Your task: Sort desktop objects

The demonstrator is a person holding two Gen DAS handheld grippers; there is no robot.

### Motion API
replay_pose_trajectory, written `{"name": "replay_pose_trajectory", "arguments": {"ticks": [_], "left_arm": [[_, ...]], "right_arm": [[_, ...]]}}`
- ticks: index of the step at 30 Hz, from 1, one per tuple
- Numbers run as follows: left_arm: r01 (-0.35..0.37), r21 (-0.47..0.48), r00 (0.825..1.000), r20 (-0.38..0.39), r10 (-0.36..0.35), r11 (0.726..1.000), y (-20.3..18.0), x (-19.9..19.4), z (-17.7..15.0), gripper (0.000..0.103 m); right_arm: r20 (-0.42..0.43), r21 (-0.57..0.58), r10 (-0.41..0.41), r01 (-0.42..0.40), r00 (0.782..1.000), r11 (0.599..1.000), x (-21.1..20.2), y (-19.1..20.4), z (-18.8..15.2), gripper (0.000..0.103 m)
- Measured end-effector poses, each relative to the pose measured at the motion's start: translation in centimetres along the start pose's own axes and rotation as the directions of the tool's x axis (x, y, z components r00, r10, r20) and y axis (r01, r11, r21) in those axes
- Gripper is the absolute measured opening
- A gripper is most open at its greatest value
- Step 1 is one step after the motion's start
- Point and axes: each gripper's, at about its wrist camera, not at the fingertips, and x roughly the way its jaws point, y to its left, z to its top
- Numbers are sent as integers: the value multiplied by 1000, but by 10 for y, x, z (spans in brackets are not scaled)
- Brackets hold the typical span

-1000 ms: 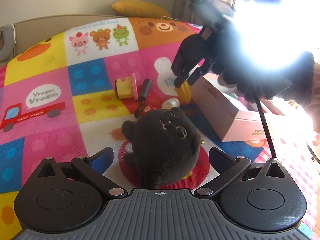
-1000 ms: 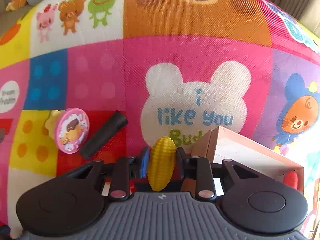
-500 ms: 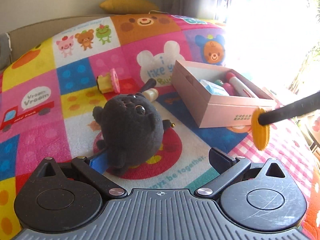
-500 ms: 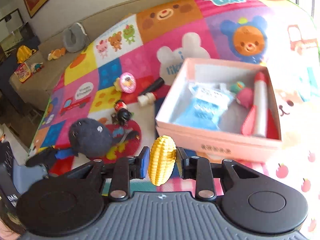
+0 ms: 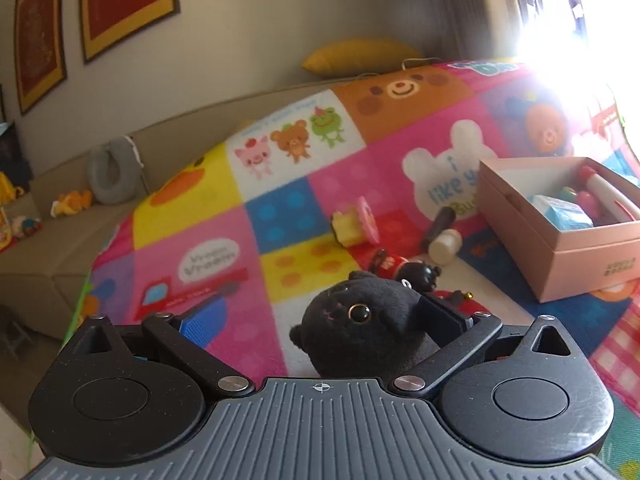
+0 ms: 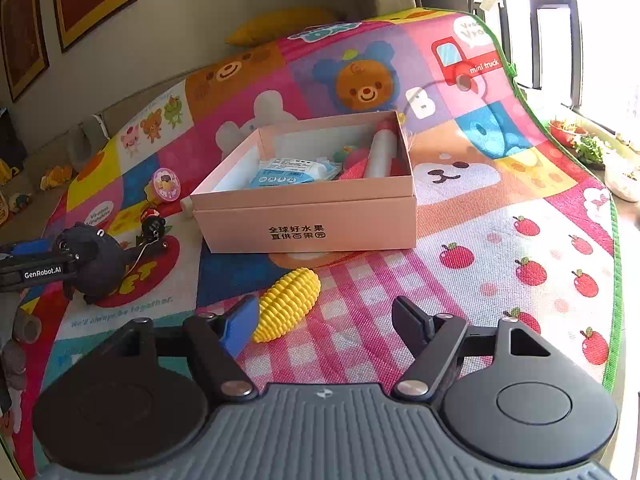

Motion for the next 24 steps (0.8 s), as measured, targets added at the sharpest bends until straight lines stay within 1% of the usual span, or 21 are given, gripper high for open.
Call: {"name": "replay_pose_trajectory", "arguments": {"ticks": [2, 3, 6, 7, 8, 10, 11, 14, 15, 16, 17, 19, 22, 24], "left_arm": [[-4, -14, 1000, -18, 4, 1000, 9, 4, 4, 103], [-20, -19, 1000, -18, 20, 1000, 12, 5, 5, 103], [-125, -43, 992, -3, 125, 991, 21, 4, 9, 103], [-144, -59, 990, -8, 144, 988, 25, 6, 10, 103], [-146, -80, 989, -25, 144, 986, 32, 9, 10, 103], [-109, -119, 993, -47, 104, 987, 40, 11, 8, 103], [-79, -135, 996, -50, 73, 988, 43, 9, 6, 103], [-40, -115, 998, -47, 35, 993, 36, 4, 4, 103], [-17, -109, 999, -48, 11, 994, 33, 3, 3, 103], [30, -99, 998, -57, -36, 995, 28, 1, 3, 103], [77, -83, 994, -71, -83, 994, 22, 1, 2, 103], [134, -25, 987, -90, -136, 991, 4, -1, -3, 103], [185, 81, 979, -104, -176, 979, -22, -3, -13, 103], [208, 113, 975, -108, -196, 971, -34, -3, -17, 103]], "right_arm": [[32, -10, -3, 4, 999, 1000, -1, 1, -5, 82], [45, -16, -12, 12, 999, 1000, 0, 1, -7, 84], [41, -31, -32, 33, 999, 999, 6, 3, -15, 85], [31, -26, -32, 32, 999, 999, 9, 2, -16, 85], [27, -22, -29, 30, 999, 999, 9, 2, -15, 85], [39, -8, -16, 16, 999, 1000, 7, -1, -17, 89], [37, -2, -13, 13, 999, 1000, 7, -2, -17, 89], [33, 8, -12, 11, 999, 1000, 8, -3, -17, 89], [32, 6, -12, 12, 999, 1000, 9, -3, -17, 89], [31, 0, -14, 14, 999, 1000, 9, -2, -17, 89], [31, -5, -16, 16, 999, 1000, 9, -1, -18, 89], [30, -14, -21, 21, 999, 1000, 9, 1, -18, 89], [26, -17, -29, 29, 999, 999, 10, 2, -18, 89], [24, -14, -33, 33, 999, 999, 11, 1, -18, 93]]}}
